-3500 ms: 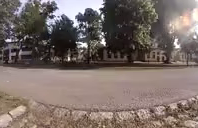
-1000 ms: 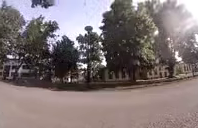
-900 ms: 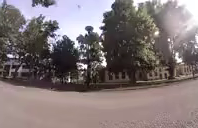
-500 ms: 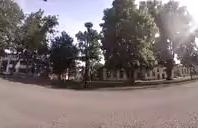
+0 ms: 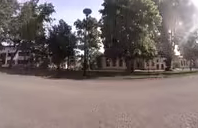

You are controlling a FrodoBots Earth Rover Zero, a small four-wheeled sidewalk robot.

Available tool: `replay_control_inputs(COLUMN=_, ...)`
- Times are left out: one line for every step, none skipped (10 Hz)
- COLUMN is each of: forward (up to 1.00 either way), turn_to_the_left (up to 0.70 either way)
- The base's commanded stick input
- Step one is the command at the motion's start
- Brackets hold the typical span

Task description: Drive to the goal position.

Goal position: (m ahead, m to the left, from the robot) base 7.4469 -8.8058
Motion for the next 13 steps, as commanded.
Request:
replay_control_inputs(forward=0.44, turn_to_the_left=0.27)
replay_control_inputs(forward=0.44, turn_to_the_left=0.27)
replay_control_inputs(forward=0.44, turn_to_the_left=0.27)
replay_control_inputs(forward=0.44, turn_to_the_left=0.27)
replay_control_inputs(forward=0.44, turn_to_the_left=0.27)
replay_control_inputs(forward=0.44, turn_to_the_left=0.27)
replay_control_inputs(forward=0.44, turn_to_the_left=0.27)
replay_control_inputs(forward=0.44, turn_to_the_left=0.27)
replay_control_inputs(forward=0.44, turn_to_the_left=0.27)
replay_control_inputs(forward=0.44, turn_to_the_left=0.27)
replay_control_inputs(forward=0.44, turn_to_the_left=0.27)
replay_control_inputs(forward=0.44, turn_to_the_left=0.27)
replay_control_inputs(forward=0.44, turn_to_the_left=0.27)
